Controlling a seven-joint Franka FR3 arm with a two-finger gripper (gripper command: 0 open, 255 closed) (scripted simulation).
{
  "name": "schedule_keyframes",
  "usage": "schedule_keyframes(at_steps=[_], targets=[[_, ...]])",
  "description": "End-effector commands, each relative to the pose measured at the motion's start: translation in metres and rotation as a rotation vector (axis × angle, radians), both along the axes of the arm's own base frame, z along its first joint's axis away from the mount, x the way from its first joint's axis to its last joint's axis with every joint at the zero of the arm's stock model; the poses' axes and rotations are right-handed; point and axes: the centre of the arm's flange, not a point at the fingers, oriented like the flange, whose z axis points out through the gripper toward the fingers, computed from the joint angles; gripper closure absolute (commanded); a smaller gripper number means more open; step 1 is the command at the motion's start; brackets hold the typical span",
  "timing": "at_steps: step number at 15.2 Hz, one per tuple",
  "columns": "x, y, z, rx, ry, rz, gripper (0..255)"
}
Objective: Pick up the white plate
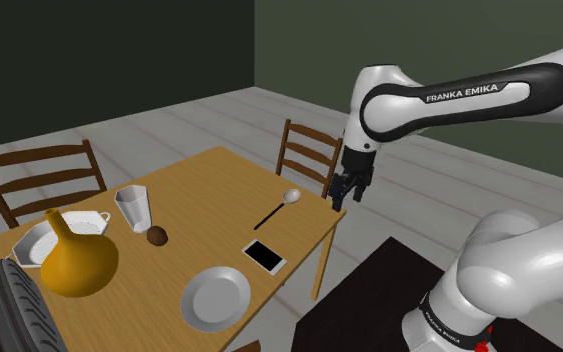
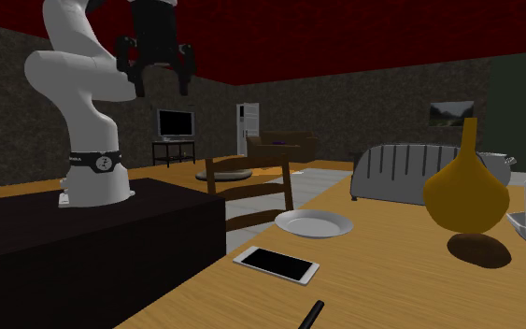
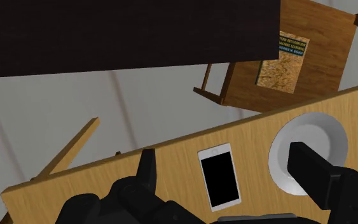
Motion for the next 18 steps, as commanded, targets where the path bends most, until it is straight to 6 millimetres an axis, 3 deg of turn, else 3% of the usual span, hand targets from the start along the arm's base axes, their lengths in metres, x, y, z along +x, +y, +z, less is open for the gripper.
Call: schedule_keyframes(at_steps=[1, 9, 18], targets=[[0.005, 0.008, -0.025, 0.037, -0.020, -0.013, 0], [0.032, 0.034, -0.116, 0.184, -0.086, -0.052, 0], [0.070, 0.078, -0.210, 0.349, -0.160, -0.096, 0]])
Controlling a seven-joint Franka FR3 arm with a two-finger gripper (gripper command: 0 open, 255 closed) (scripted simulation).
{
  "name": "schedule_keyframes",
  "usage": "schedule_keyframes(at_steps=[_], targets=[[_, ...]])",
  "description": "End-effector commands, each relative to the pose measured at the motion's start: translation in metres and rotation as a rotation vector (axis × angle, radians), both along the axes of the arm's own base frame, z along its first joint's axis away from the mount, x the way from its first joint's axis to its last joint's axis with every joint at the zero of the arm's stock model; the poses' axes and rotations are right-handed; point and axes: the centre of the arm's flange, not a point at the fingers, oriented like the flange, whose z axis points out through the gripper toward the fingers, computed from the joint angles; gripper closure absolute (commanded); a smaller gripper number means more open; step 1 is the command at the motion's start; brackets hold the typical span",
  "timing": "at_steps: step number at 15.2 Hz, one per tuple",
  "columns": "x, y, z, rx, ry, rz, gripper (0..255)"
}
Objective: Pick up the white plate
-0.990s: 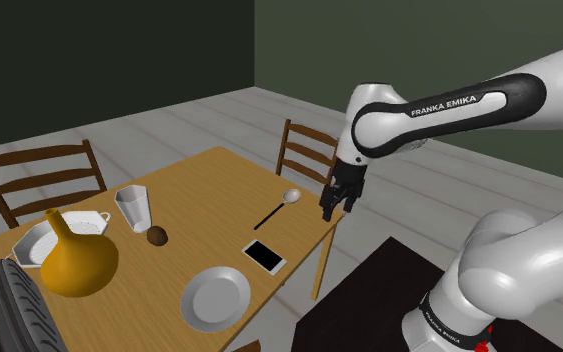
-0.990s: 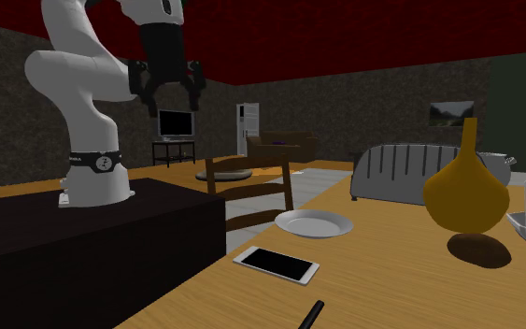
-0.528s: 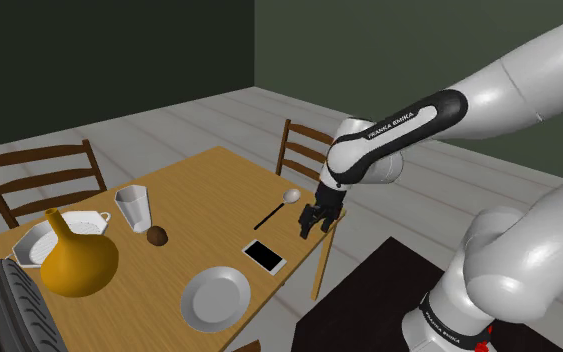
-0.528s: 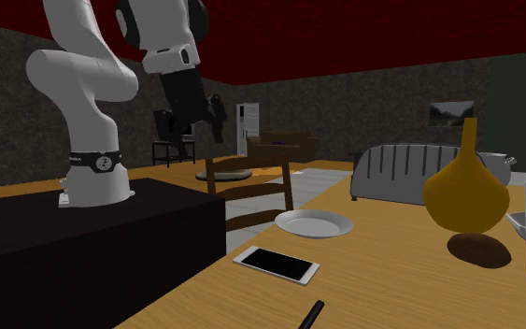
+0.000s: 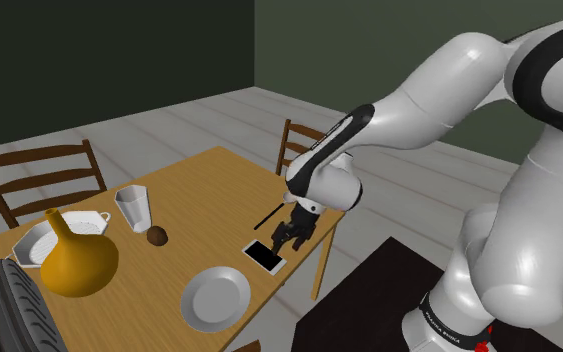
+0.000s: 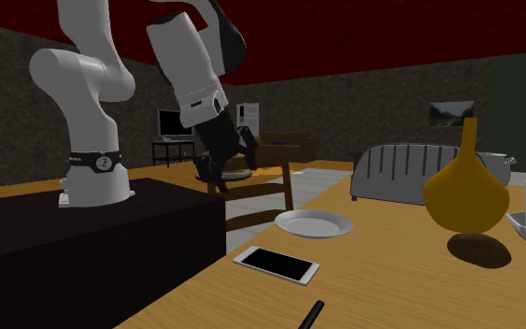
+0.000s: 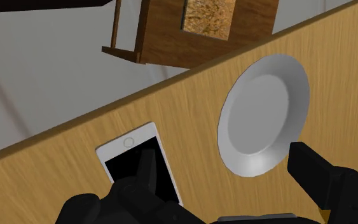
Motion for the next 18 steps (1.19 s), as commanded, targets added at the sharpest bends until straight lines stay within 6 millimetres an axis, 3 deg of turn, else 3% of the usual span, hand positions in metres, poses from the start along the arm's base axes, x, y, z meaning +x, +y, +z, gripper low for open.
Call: schedule_keyframes(at_steps=[1, 10, 18], targets=[[0.009, 0.009, -0.022, 0.038, -0.019, -0.016, 0], [0.055, 0.064, -0.100, 0.197, -0.091, -0.058, 0], [0.055, 0.064, -0.140, 0.197, -0.091, -0.058, 0]])
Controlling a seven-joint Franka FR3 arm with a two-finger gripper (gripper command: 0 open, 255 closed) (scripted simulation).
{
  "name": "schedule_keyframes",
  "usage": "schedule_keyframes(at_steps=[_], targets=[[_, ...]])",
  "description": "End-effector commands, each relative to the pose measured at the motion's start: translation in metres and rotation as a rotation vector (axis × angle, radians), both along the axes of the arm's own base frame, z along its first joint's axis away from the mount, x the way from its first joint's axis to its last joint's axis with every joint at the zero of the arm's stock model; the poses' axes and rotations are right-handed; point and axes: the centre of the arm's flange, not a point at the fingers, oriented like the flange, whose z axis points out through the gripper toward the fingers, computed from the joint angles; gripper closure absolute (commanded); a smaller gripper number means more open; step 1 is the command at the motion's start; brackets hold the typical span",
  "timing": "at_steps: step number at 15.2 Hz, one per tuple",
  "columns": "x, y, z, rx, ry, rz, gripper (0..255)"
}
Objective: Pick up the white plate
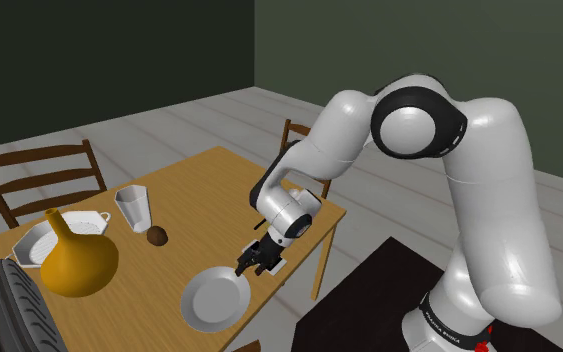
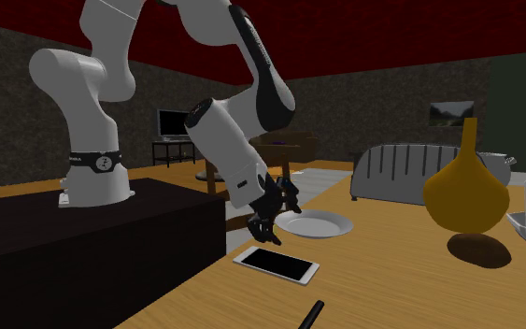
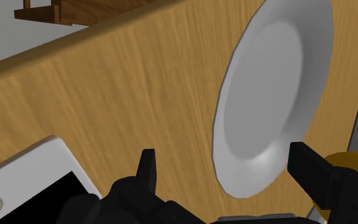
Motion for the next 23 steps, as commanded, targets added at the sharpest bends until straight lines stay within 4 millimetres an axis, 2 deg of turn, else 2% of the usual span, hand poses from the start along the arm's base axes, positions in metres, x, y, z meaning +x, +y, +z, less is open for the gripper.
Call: schedule_keyframes(at_steps=[1, 2, 11, 23], targets=[[0.000, 0.001, -0.005, 0.000, 0.000, 0.000, 0], [0.000, 0.001, -0.005, 0.000, 0.000, 0.000, 255], [0.000, 0.001, -0.005, 0.000, 0.000, 0.000, 255], [0.000, 0.001, 0.059, 0.000, 0.000, 0.000, 255]])
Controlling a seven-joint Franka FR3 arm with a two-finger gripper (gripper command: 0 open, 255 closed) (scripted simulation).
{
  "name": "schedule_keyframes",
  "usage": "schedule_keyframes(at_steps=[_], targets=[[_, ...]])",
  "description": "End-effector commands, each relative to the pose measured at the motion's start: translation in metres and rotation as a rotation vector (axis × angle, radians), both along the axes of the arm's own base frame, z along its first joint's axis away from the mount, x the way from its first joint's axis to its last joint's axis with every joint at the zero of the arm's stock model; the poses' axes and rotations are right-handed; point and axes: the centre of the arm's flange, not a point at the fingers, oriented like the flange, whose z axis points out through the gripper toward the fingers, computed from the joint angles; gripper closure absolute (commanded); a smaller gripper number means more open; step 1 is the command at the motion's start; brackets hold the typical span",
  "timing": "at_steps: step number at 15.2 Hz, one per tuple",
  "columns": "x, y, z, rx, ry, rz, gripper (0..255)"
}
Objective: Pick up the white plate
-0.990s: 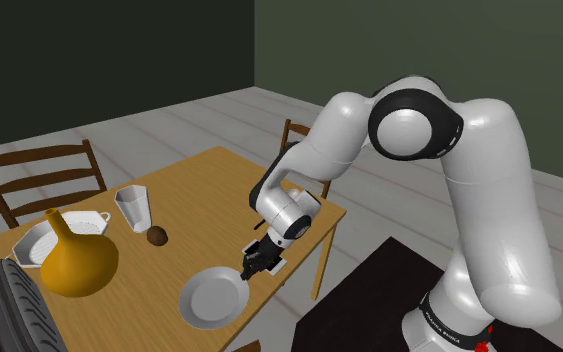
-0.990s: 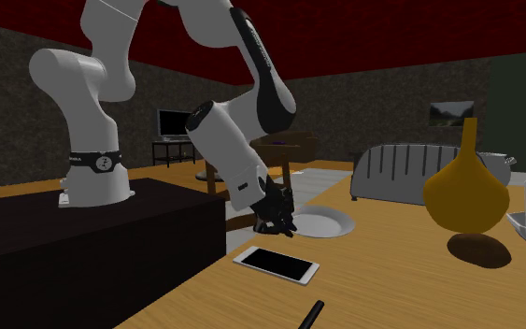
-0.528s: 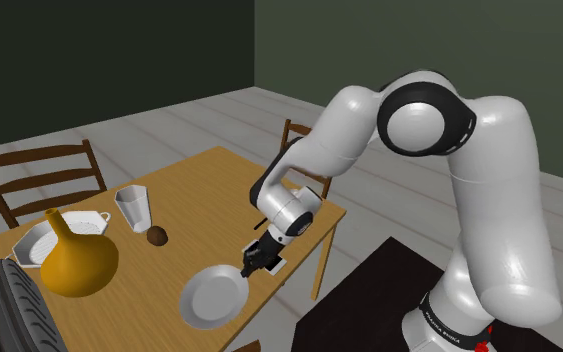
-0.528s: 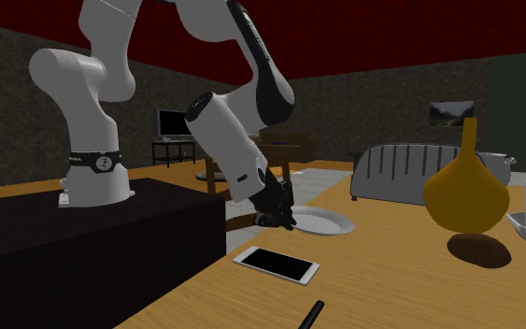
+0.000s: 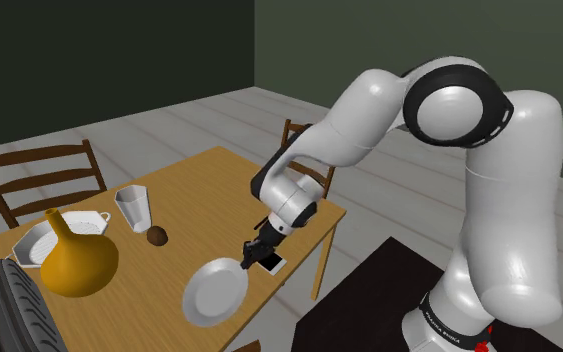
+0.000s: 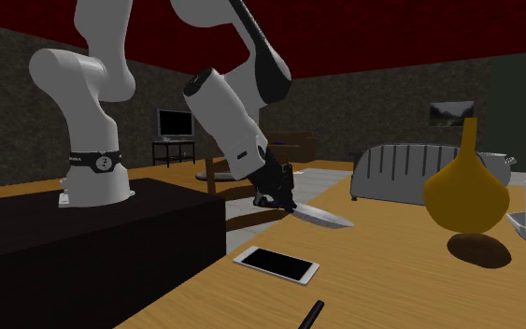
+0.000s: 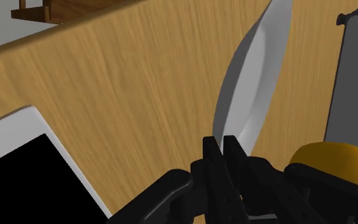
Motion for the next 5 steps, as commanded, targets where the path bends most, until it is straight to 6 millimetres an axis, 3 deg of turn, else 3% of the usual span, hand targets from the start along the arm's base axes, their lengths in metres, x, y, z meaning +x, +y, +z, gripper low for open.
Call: schedule_keyframes(at_steps=[1, 5], targets=[[0.000, -0.001, 0.010, -0.001, 0.001, -0.001, 255], [0.000, -0.001, 0.021, -0.001, 0.001, -0.001, 255]])
